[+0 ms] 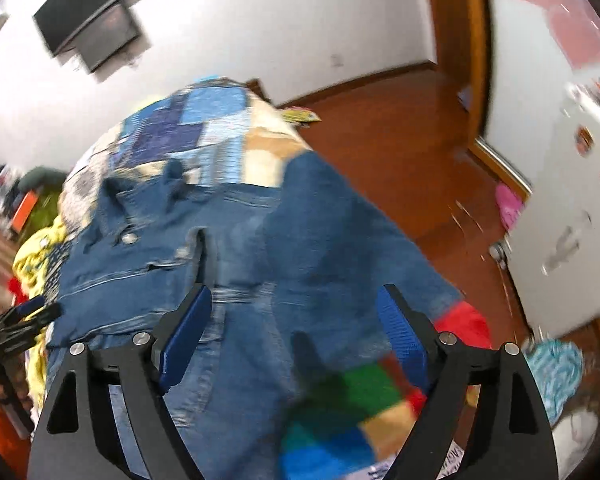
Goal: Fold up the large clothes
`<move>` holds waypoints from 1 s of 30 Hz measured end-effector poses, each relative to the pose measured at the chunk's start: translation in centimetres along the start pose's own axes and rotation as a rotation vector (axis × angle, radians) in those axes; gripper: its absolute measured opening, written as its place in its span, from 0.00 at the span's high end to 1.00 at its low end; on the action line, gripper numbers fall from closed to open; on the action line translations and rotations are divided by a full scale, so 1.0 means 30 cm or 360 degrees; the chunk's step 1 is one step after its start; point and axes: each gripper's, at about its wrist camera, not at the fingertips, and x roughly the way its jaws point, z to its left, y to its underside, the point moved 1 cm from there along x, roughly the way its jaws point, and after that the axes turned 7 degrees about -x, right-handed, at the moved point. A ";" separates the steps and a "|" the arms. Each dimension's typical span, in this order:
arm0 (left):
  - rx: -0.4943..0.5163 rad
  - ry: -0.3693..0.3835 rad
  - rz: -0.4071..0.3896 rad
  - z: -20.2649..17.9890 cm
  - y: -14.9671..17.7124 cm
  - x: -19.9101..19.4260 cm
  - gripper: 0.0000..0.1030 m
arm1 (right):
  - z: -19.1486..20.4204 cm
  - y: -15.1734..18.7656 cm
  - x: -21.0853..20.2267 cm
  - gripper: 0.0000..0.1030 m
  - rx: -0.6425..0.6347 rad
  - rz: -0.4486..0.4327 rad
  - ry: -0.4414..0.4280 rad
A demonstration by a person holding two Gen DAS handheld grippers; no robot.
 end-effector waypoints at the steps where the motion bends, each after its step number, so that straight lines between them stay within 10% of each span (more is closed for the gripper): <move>1: 0.0001 0.0005 0.0003 -0.002 0.002 0.000 0.16 | -0.038 0.011 0.020 0.20 0.0065 0.0031 -0.0017; 16: -0.0046 -0.0041 0.0119 0.034 0.049 0.073 0.16 | -0.285 0.064 0.276 0.20 0.0533 0.0199 -0.0197; 25: -0.0082 -0.0045 0.0117 0.052 0.058 0.075 0.16 | -0.379 0.026 0.349 0.79 0.0730 0.0231 -0.0027; 30: -0.0087 -0.0037 0.0085 0.064 0.056 0.049 0.16 | -0.329 -0.016 0.256 0.90 0.0713 0.0119 0.0049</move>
